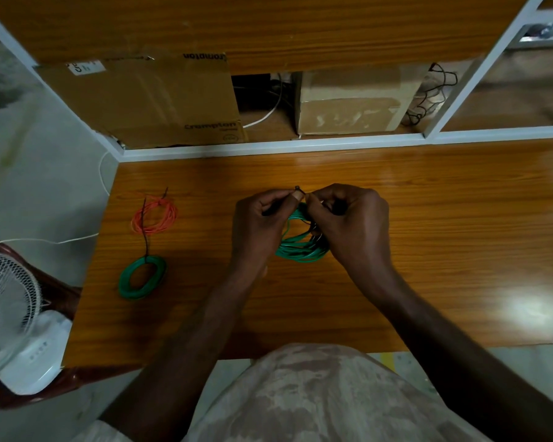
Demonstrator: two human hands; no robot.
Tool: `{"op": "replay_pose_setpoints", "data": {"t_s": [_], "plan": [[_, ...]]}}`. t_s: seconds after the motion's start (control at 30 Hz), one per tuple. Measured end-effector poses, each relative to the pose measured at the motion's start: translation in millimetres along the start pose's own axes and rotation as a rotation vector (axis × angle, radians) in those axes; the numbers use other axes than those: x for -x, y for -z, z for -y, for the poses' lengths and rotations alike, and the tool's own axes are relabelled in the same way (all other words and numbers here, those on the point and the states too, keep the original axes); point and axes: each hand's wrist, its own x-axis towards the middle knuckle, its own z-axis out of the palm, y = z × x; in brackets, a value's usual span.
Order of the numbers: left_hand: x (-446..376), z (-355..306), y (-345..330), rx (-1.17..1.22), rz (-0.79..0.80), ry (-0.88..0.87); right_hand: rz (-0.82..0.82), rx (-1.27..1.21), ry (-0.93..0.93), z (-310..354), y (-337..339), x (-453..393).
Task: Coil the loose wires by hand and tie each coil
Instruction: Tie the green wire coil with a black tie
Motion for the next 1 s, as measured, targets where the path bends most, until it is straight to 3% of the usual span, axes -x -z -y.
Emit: {"op": "replay_pose_setpoints", "data": {"t_s": [1.0], "plan": [[-15.4, 9.6, -3.5, -0.085, 0.024, -0.145, -0.027, -0.058, -0.014, -2.6, 0.0, -5.1]]}}
